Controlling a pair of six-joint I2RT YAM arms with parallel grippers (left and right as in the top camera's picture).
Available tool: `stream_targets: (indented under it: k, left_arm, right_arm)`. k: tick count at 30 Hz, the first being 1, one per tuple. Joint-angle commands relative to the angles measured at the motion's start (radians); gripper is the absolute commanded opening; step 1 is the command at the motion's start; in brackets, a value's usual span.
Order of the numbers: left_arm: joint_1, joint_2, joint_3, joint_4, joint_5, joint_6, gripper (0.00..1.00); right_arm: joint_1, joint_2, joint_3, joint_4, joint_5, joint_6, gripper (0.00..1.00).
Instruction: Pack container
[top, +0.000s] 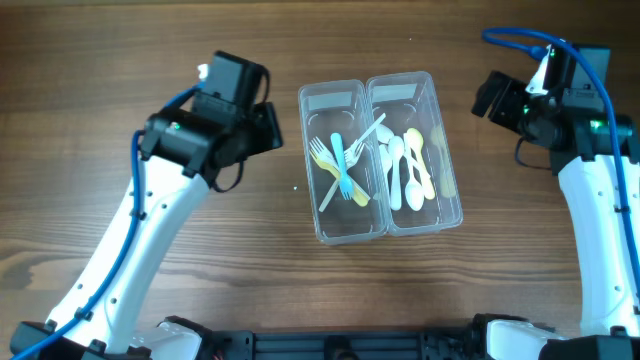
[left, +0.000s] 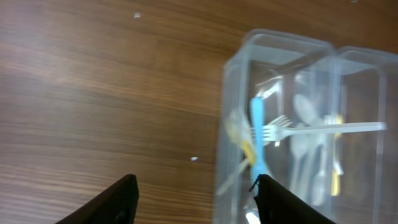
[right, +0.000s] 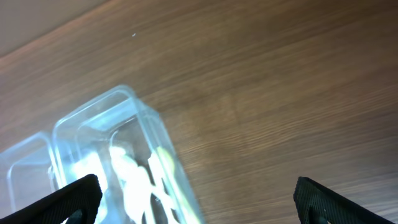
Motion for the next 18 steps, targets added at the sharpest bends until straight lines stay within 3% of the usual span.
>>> stream_targets:
  k: [1,2,4,6,9,18]
  left_arm:
    - [0.02,0.0,0.013,-0.005,0.064,0.041,0.61]
    - [0.016,0.0,0.013,-0.002,0.064,0.041,0.61]
    - [0.012,0.0,0.013,0.002,0.06,0.041,0.62]
    - [0.012,0.0,0.013,0.0,0.059,0.041,0.62]
    - [0.012,0.0,0.013,-0.015,0.04,0.041,0.63]
    - [0.013,0.0,0.012,-0.08,-0.001,0.041,0.63]
  right_arm:
    - [0.0,0.045,-0.061,0.002,-0.169,0.023,0.98]
    - [0.003,0.064,-0.074,0.005,-0.214,0.023,0.93]
    - [0.019,0.115,-0.089,0.013,-0.274,0.023,0.57]
    - [0.049,0.19,-0.09,0.023,-0.329,0.026,0.07]
    - [0.119,0.285,-0.09,0.083,-0.418,0.018,0.04]
    - [0.316,0.303,-0.09,0.256,-0.41,0.018,0.04]
